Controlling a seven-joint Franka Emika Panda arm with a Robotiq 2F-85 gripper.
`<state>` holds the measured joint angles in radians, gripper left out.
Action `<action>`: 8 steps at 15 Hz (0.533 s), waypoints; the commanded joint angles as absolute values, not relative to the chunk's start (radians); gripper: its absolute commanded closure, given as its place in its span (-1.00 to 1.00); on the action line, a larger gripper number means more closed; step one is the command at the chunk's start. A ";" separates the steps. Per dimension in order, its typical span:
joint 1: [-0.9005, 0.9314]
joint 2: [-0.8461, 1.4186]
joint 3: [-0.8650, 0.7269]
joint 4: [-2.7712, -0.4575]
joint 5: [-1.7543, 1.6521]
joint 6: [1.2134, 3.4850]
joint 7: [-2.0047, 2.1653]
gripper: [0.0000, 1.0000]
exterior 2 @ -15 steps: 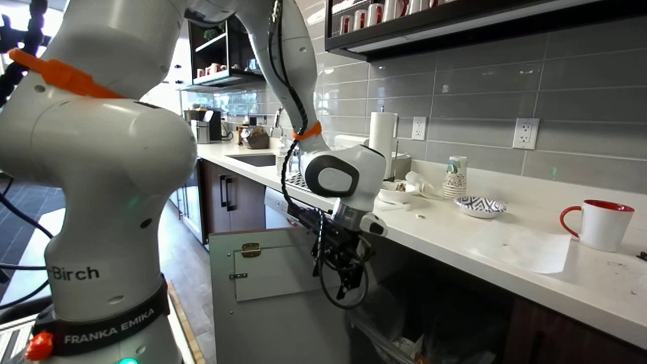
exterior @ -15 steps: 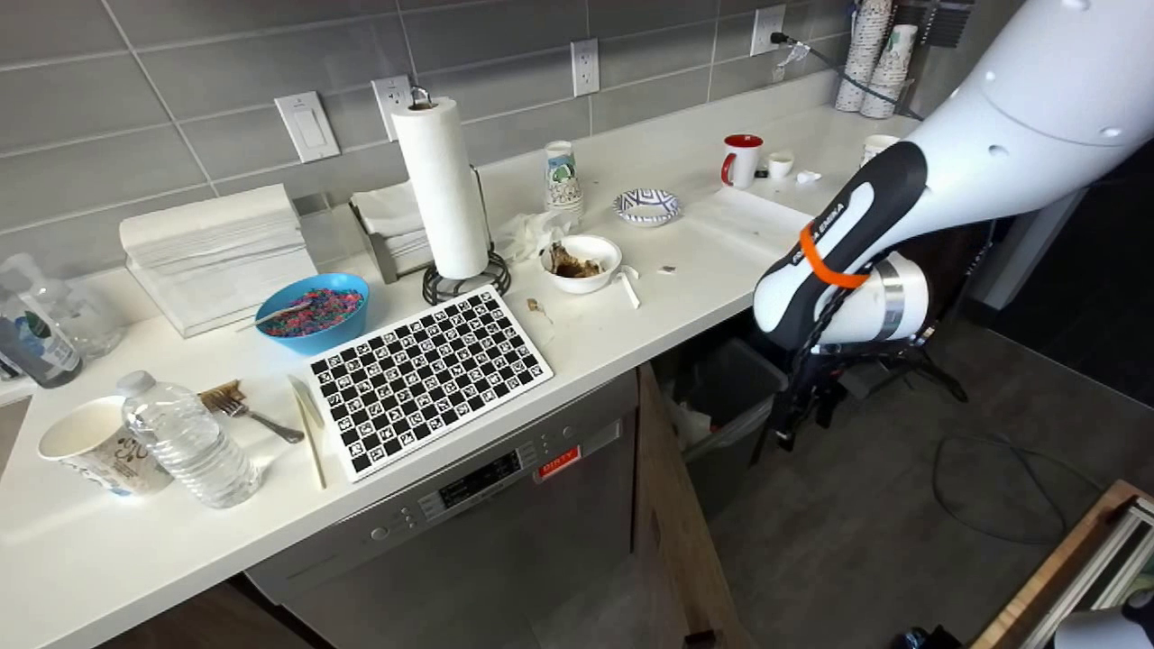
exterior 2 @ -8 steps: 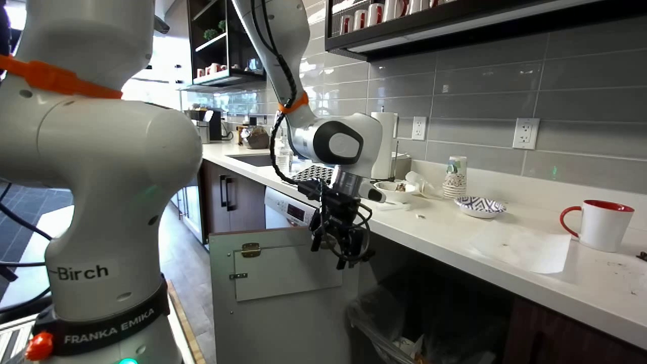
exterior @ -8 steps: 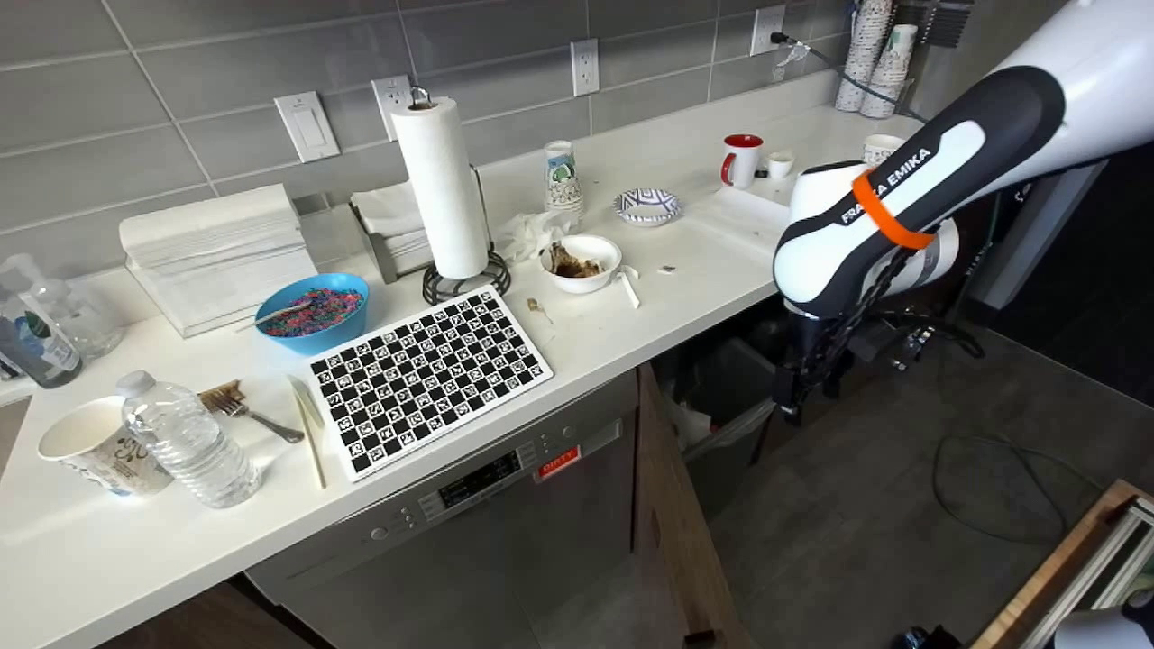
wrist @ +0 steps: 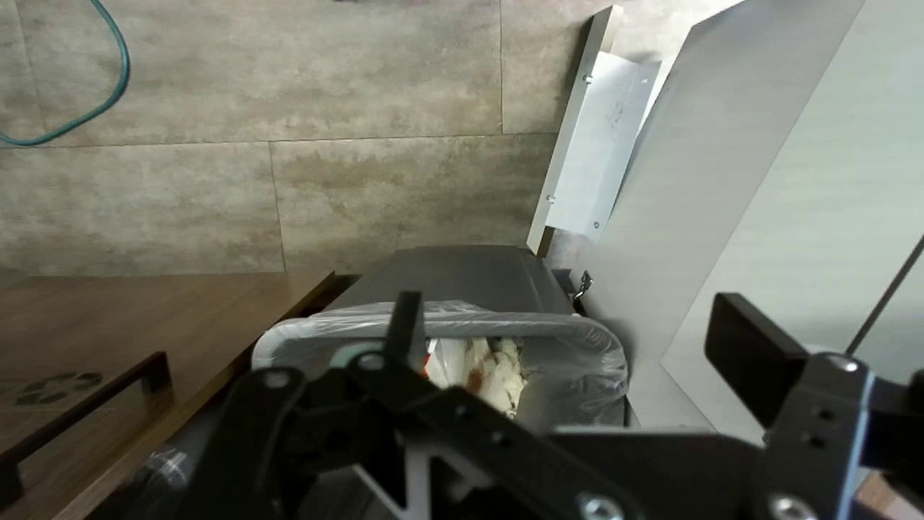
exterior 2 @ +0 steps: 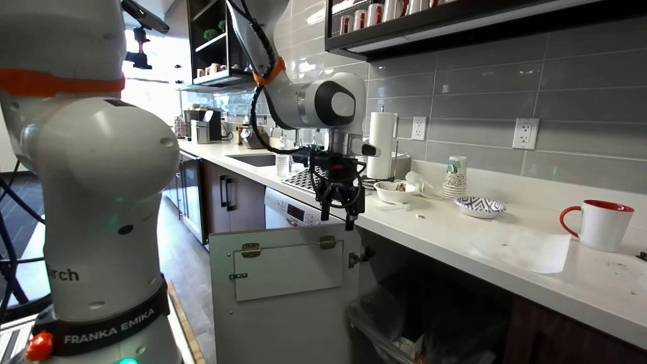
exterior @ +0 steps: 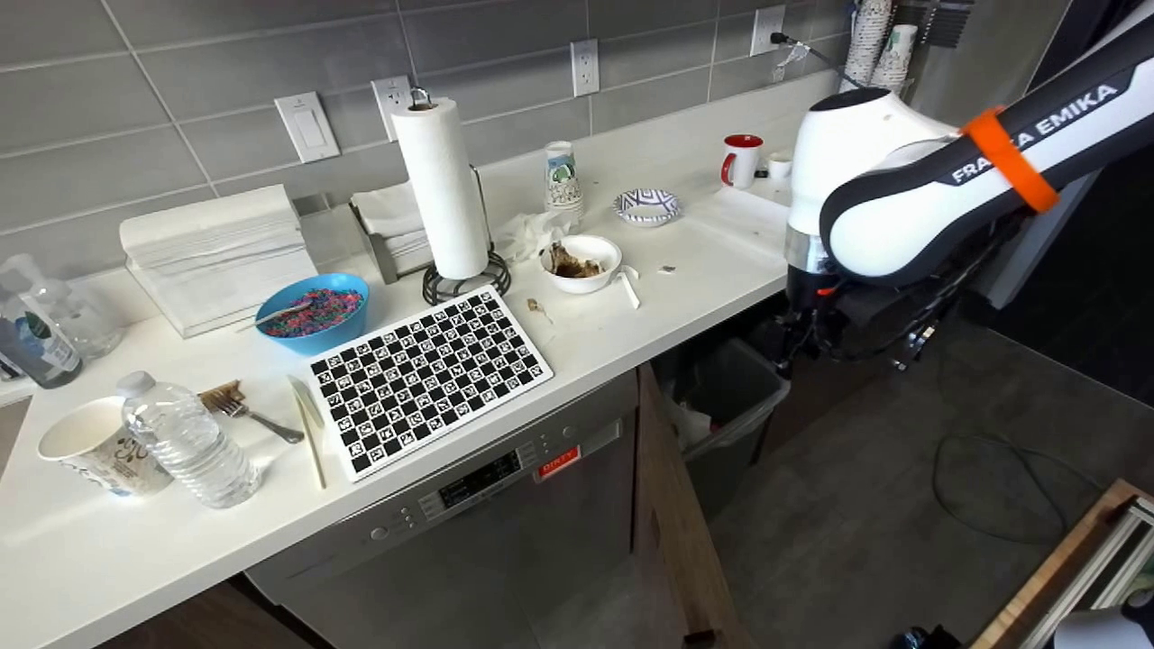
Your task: Fold the napkin and put it in the bin
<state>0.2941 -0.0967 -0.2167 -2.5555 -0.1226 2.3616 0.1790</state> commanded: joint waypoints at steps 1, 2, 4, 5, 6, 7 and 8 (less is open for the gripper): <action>0.155 -0.216 -0.075 -2.606 -0.183 2.306 0.285 -1.00; 0.132 -0.237 -0.049 -2.614 -0.174 2.303 0.291 -1.00; 0.096 -0.275 -0.009 -2.625 -0.155 2.294 0.303 -1.00; 0.082 -0.293 0.006 -2.633 -0.150 2.302 0.311 -1.00; 0.070 -0.311 0.018 -2.642 -0.142 2.310 0.318 -1.00; 0.063 -0.321 0.027 -2.645 -0.130 2.309 0.316 -1.00; 0.057 -0.269 0.031 -2.607 -0.132 2.312 0.286 -1.00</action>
<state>0.0909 -0.2689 -0.0027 -2.6081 -0.1442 2.3128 0.2966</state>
